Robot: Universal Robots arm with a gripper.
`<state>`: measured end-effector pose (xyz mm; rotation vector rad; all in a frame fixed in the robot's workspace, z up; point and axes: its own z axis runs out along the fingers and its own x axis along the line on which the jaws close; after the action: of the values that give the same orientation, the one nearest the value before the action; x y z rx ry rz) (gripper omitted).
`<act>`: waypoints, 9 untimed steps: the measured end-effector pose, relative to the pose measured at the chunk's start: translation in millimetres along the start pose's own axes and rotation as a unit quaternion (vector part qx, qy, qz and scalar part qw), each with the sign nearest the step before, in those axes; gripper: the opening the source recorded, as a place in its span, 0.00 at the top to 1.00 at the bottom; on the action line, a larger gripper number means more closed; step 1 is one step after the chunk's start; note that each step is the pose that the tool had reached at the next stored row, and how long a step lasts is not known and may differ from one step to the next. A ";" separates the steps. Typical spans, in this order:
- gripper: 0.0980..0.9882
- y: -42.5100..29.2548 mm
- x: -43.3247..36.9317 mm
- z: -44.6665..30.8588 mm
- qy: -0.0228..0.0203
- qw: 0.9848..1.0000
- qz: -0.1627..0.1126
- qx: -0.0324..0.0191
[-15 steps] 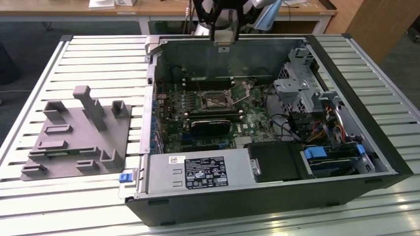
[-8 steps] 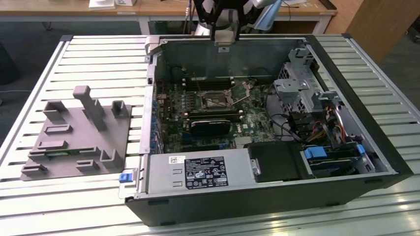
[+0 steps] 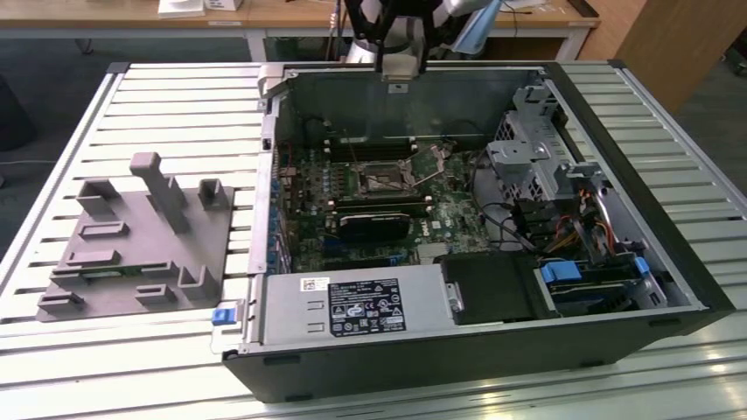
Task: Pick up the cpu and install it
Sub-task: 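Place the cpu into insertion slot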
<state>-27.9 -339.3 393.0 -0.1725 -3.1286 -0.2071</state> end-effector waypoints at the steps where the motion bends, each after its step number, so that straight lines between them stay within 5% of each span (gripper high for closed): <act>1: 0.50 0.0 0.0 0.2 -0.001 1.000 0.008 0.000; 9: 0.50 -0.3 0.0 2.1 -0.010 0.997 0.074 0.001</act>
<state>-27.9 -339.3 390.8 -0.4067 -3.1174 -0.2022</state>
